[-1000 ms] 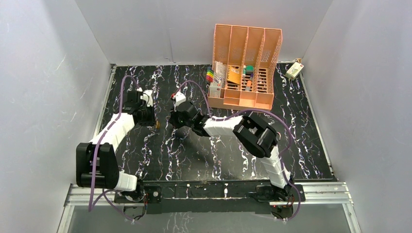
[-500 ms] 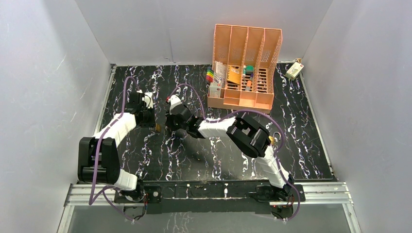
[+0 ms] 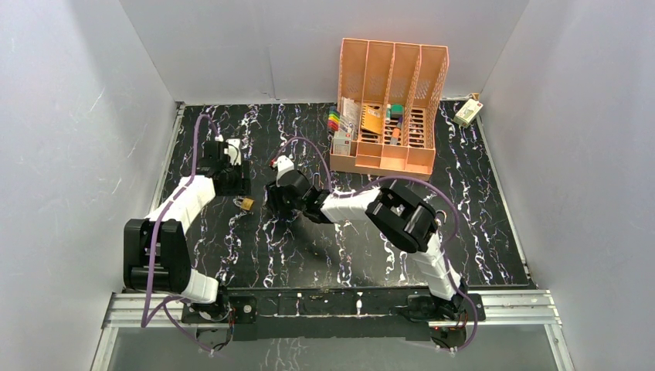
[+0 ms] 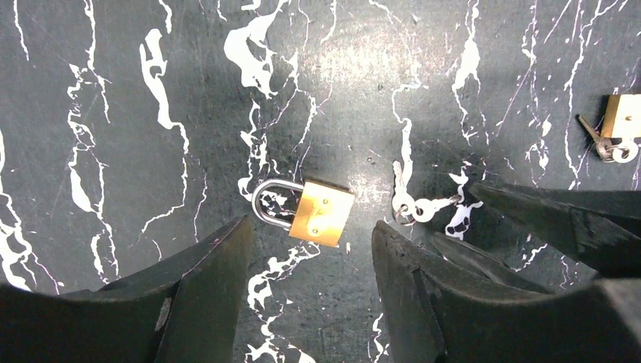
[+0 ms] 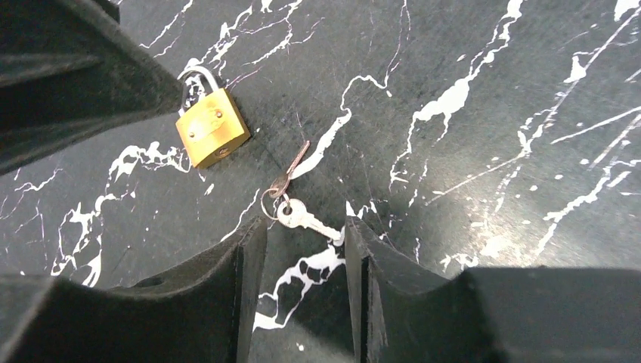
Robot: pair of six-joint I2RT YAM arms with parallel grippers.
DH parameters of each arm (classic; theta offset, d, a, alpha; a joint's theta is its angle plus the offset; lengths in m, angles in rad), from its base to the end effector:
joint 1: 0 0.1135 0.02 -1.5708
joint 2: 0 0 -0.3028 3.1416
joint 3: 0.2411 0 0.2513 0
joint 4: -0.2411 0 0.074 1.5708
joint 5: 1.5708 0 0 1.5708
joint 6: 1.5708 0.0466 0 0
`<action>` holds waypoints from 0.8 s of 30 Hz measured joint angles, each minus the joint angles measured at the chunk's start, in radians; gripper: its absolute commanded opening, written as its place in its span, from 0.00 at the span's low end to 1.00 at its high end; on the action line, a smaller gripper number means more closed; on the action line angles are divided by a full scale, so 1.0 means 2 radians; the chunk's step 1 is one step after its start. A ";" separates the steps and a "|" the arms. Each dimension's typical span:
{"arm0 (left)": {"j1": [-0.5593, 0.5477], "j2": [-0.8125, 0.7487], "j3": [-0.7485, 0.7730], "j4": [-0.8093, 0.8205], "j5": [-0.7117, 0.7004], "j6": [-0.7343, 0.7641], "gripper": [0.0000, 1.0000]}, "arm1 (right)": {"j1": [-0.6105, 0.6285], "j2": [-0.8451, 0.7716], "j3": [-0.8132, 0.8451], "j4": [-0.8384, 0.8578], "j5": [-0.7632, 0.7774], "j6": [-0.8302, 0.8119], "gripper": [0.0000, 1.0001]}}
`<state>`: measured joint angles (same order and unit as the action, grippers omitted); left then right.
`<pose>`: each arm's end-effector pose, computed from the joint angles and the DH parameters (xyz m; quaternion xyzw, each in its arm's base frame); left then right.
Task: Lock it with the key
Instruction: Place the key at the center of the board, then pick up the lock from the center of the board.
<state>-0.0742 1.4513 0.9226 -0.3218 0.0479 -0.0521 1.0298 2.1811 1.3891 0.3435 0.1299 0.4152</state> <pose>0.3034 -0.0248 0.2523 0.0188 0.9354 -0.0446 0.3502 0.2709 0.4392 0.1780 -0.2226 0.8157 0.3099 0.4347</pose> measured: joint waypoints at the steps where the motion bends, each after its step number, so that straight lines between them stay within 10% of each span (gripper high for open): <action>1: 0.000 0.000 0.002 0.000 -0.001 0.000 0.63 | 0.000 -0.006 -0.005 -0.001 0.001 -0.002 0.54; 9: 0.000 0.000 0.006 0.000 -0.002 -0.004 0.78 | 0.000 -0.080 -0.034 -0.008 0.031 -0.041 0.92; 11: 0.000 -0.001 0.007 0.001 0.003 -0.006 0.78 | 0.000 -0.100 -0.035 -0.019 0.043 -0.054 0.75; 14: 0.000 -0.005 0.010 0.002 0.015 -0.011 0.78 | -0.002 -0.128 -0.038 -0.035 0.054 -0.073 0.00; 18: 0.000 -0.009 0.015 0.006 0.027 -0.015 0.77 | -0.010 -0.164 -0.067 -0.043 0.062 -0.077 0.00; 21: 0.000 -0.011 0.018 0.007 0.034 -0.017 0.77 | -0.023 -0.180 -0.091 -0.056 0.066 -0.076 0.64; 24: 0.000 -0.012 0.020 0.010 0.038 -0.017 0.77 | -0.043 -0.180 -0.099 -0.078 0.068 -0.065 0.88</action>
<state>-0.0742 1.4281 0.9634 -0.3027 0.1246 -0.0864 0.9443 1.8206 1.1919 0.1879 0.2661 0.2852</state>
